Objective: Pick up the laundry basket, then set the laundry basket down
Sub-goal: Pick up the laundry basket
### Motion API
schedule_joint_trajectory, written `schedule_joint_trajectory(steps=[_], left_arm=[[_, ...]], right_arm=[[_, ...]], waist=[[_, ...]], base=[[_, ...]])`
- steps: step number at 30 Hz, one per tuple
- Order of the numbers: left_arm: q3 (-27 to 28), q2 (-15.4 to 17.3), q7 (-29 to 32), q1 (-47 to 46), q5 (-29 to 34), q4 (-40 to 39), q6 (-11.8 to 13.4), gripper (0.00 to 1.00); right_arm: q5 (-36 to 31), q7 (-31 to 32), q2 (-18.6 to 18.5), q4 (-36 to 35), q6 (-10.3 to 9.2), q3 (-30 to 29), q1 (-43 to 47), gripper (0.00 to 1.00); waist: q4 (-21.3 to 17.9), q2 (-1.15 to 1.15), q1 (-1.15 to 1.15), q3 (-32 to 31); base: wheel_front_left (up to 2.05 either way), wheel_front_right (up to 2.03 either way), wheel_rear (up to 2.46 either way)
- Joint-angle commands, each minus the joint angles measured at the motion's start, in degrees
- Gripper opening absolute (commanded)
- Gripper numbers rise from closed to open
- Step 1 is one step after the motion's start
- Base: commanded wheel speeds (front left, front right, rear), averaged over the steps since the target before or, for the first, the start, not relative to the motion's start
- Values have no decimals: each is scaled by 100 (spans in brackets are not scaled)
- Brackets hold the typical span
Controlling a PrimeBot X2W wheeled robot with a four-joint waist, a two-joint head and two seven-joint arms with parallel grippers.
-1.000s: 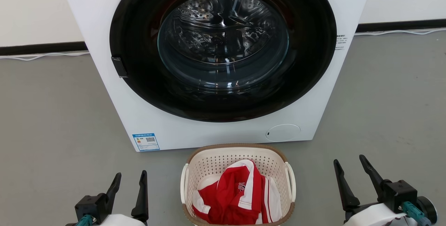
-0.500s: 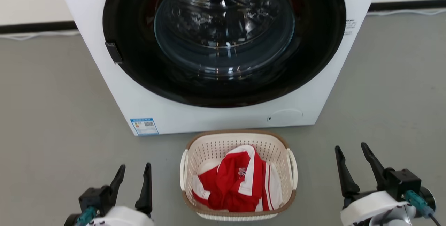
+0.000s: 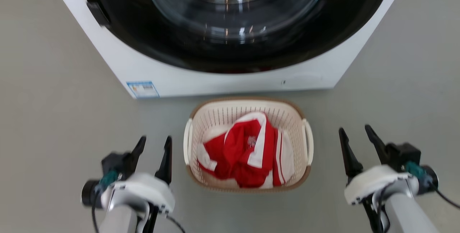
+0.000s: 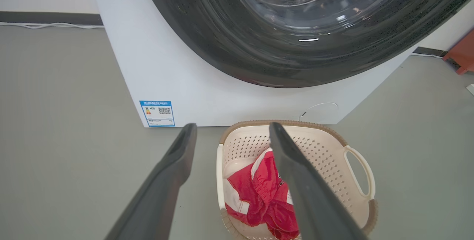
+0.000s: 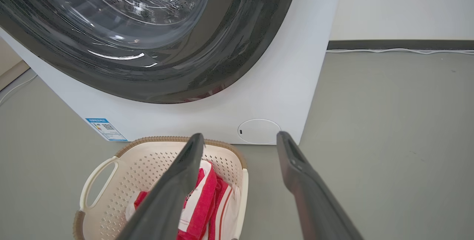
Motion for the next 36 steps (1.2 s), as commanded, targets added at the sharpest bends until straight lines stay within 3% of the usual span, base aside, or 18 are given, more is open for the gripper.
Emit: schedule_joint_trajectory(steps=[1,10,20,36], left_arm=[[111,69,-51,-316,16,2,65,100],[-380,69,-51,-1748,-382,1220,204,100],[-1100,69,-51,-2634,-917,1959,414,100],[-1717,69,-51,-3334,-1385,2553,750,100]], right_arm=[[-13,-62,-31,14,35,157,-245,100],[-58,-62,-249,898,35,414,-1316,100],[-139,-62,-275,1500,35,557,-1927,100],[-110,-62,-261,1492,35,610,-2242,100]], waist=[[49,0,0,381],[162,0,0,1602],[244,0,0,2339],[245,0,0,3115]], base=[[0,0,0],[0,0,0],[0,0,0],[0,0,0]])
